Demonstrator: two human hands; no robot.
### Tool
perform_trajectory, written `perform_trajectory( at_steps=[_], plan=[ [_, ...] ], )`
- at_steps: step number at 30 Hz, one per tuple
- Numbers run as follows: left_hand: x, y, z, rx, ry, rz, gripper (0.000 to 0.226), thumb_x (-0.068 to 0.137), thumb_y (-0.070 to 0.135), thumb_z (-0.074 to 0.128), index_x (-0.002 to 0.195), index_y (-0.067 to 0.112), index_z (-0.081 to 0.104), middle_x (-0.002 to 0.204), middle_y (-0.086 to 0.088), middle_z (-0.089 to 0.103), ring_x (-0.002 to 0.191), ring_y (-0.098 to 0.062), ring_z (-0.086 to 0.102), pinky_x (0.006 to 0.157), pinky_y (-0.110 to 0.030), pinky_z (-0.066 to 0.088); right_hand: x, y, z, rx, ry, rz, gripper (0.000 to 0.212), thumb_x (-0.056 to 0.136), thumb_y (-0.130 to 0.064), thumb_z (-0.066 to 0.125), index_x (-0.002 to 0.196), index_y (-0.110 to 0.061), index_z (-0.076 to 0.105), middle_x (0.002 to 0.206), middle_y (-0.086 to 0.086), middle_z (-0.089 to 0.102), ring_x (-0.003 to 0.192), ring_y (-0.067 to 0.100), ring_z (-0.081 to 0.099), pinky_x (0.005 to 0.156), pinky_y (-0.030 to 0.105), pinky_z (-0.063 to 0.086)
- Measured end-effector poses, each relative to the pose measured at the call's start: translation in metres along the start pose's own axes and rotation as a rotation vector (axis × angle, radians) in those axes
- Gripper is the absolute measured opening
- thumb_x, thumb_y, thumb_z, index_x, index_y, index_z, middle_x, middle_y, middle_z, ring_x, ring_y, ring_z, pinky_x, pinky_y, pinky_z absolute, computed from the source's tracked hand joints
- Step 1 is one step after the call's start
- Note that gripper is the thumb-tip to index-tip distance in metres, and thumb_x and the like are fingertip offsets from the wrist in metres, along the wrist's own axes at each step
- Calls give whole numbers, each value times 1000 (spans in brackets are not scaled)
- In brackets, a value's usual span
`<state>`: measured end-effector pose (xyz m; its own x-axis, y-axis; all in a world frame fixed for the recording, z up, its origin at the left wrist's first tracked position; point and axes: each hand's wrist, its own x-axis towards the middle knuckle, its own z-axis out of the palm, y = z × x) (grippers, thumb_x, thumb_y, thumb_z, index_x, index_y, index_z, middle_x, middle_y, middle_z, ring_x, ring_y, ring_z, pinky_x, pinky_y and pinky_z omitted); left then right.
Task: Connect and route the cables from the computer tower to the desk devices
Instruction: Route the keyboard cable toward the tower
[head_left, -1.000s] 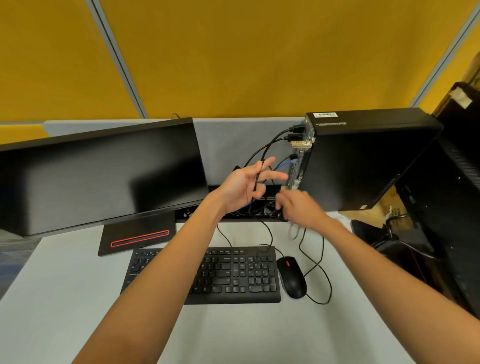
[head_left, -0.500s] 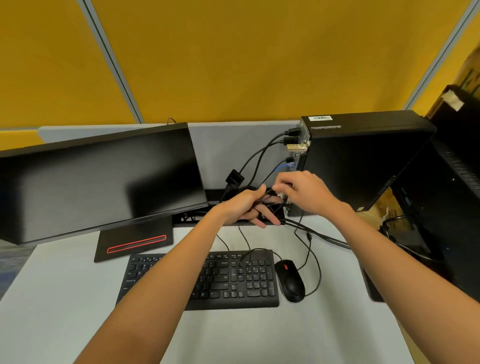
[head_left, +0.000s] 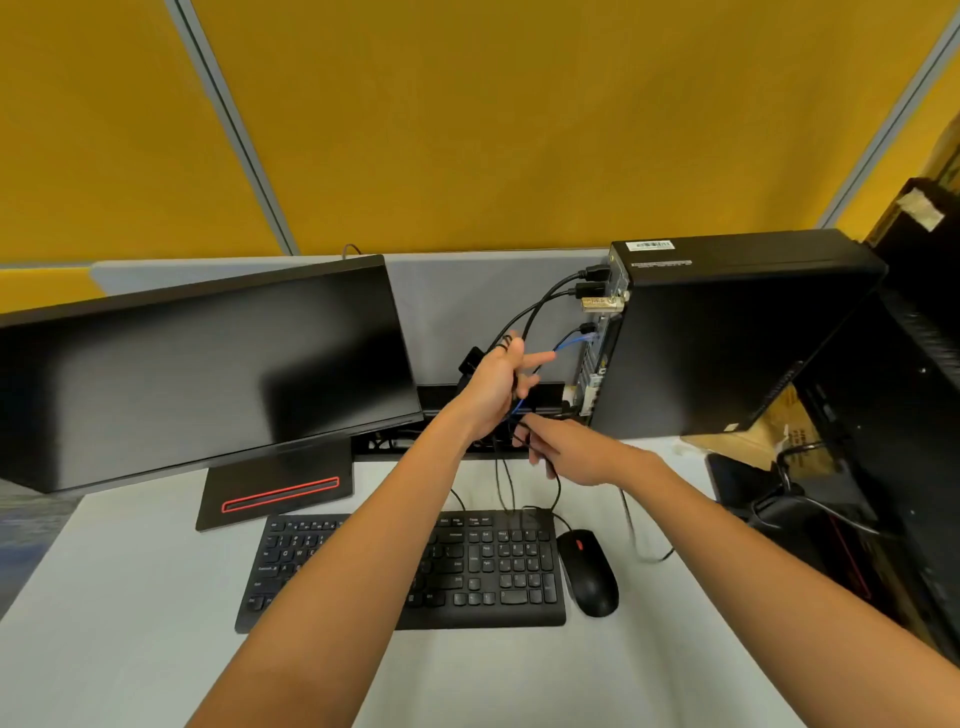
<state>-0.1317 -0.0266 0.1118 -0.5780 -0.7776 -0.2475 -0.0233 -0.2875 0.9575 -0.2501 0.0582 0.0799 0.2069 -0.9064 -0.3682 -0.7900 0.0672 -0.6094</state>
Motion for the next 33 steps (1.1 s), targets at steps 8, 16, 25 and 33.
perform_trajectory(
  at_steps=[8, 16, 25, 33],
  plan=[
    [-11, -13, -14, 591, -43, 66, 59, 104, 30, 32, 152, 34, -2, 122, -9, 62, 88, -6, 63, 95, -24, 35, -9, 19, -51, 41, 437, 80, 33, 97, -6, 36, 70, -15, 53, 75, 0, 55, 76, 19, 52, 66, 26, 40],
    [-22, -33, -61, 1205, 129, 102, 57, 90, 35, 57, 144, 30, 37, 91, 7, 69, 84, -12, 60, 73, -27, 45, -29, 51, -75, 236, 1039, 351, 30, 98, -19, 38, 84, -21, 64, 88, 5, 65, 75, 18, 55, 63, 28, 38],
    [-20, -27, -63, 761, 45, -52, 48, 92, 34, 52, 54, 11, 68, 83, -10, 71, 91, -20, 64, 95, -36, 42, -26, 39, -43, -138, 804, 604, 19, 96, -14, 49, 99, -19, 66, 97, 9, 64, 81, 27, 55, 68, 32, 42],
    [-14, -11, -24, 1161, 80, -75, 36, 85, 20, 47, 50, 13, 49, 66, -8, 60, 87, -31, 57, 85, -39, 35, -8, -29, -15, 248, 713, -19, 34, 104, -25, 34, 105, -17, 67, 109, -1, 67, 108, 16, 58, 95, 35, 44]
  ],
)
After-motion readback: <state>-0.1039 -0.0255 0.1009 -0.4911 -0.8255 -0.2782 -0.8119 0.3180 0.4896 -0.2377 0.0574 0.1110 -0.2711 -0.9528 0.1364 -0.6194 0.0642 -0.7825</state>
